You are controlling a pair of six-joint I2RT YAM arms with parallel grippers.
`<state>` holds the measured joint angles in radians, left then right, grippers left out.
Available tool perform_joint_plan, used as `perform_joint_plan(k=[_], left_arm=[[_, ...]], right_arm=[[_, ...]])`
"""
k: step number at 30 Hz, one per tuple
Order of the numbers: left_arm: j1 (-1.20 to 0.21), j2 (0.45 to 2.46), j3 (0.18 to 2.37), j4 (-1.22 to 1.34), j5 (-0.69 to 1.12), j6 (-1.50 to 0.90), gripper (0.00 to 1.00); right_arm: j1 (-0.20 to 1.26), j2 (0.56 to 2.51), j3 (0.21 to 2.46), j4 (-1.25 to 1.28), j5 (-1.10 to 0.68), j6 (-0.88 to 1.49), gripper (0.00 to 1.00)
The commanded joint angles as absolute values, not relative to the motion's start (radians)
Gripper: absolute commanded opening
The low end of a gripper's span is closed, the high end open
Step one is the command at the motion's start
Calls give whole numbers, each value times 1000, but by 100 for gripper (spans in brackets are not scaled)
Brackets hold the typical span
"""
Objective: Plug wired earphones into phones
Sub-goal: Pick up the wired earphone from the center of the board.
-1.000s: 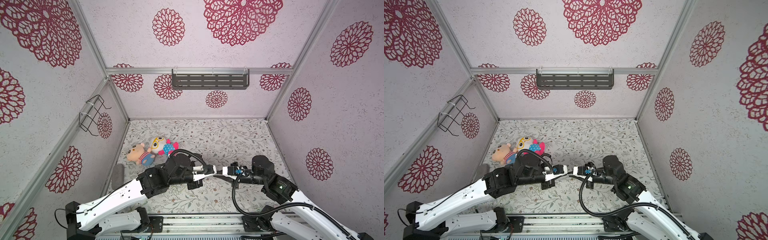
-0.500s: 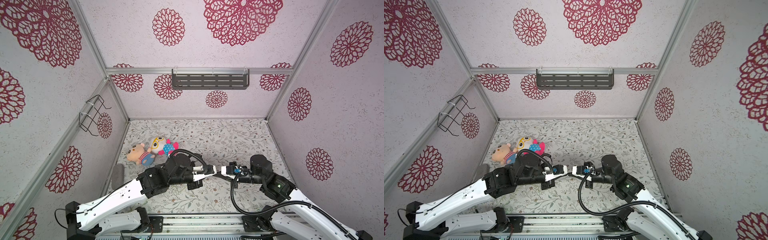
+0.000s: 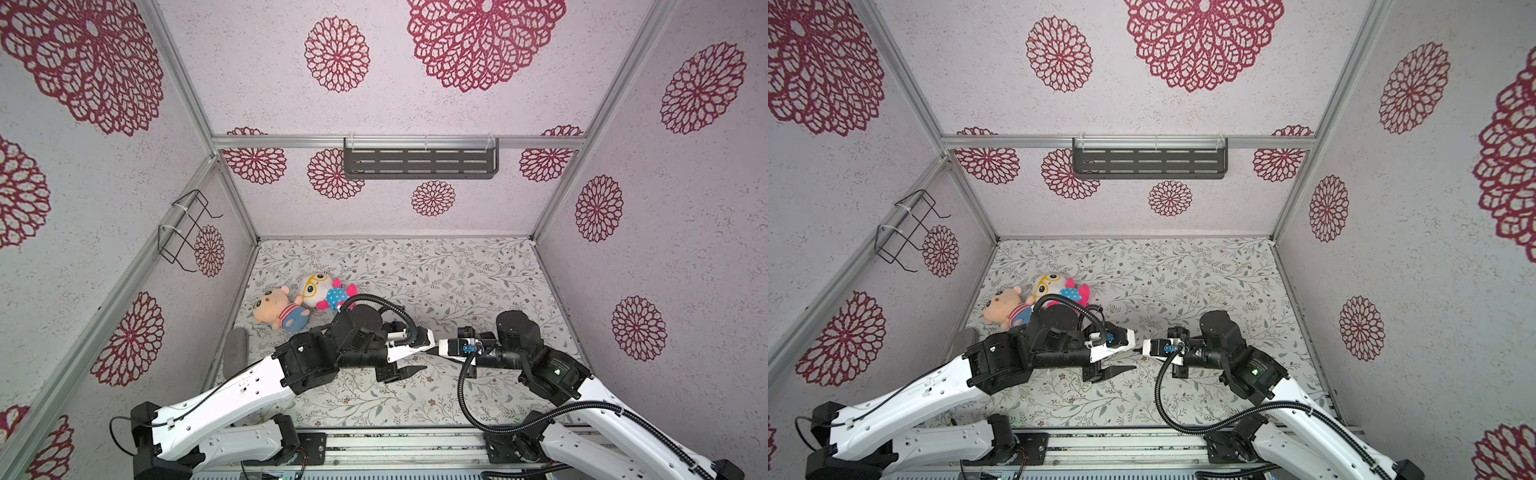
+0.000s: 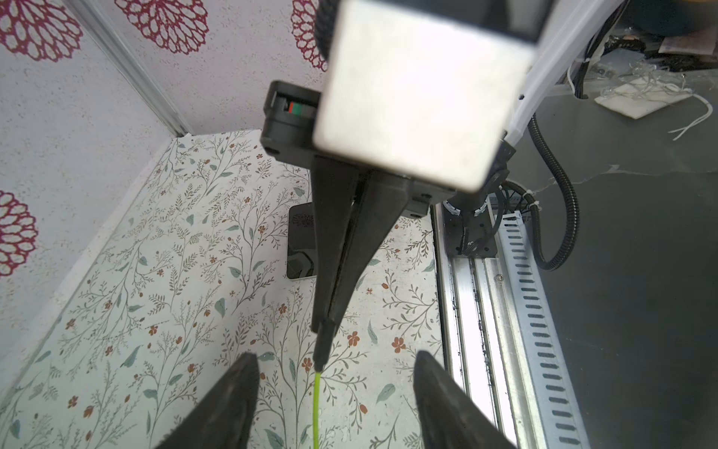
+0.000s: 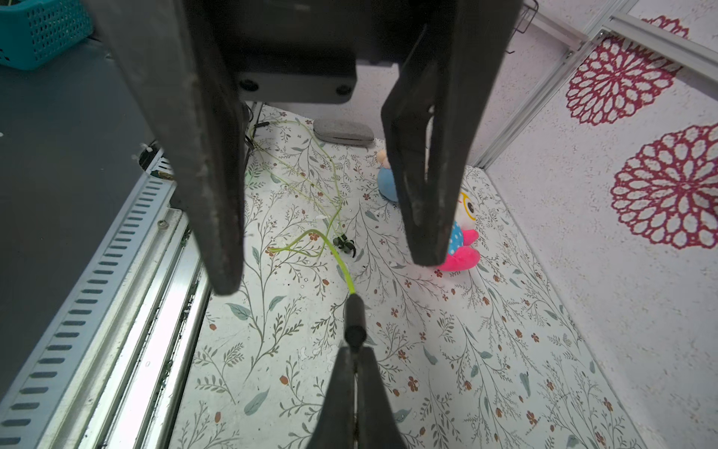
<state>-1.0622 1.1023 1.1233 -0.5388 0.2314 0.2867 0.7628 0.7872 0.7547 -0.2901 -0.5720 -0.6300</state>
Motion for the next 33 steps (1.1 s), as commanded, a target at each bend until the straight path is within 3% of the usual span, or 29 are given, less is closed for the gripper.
perform_joint_plan(k=[1,33], left_arm=[[-1069,1138,1158,-571,268,296,54],[-1055,1192,1183,-602,264,302,19]], right_arm=[[771,785,791,-305,-567,-675,0],[790,758,783,-301,-597,-694,0]])
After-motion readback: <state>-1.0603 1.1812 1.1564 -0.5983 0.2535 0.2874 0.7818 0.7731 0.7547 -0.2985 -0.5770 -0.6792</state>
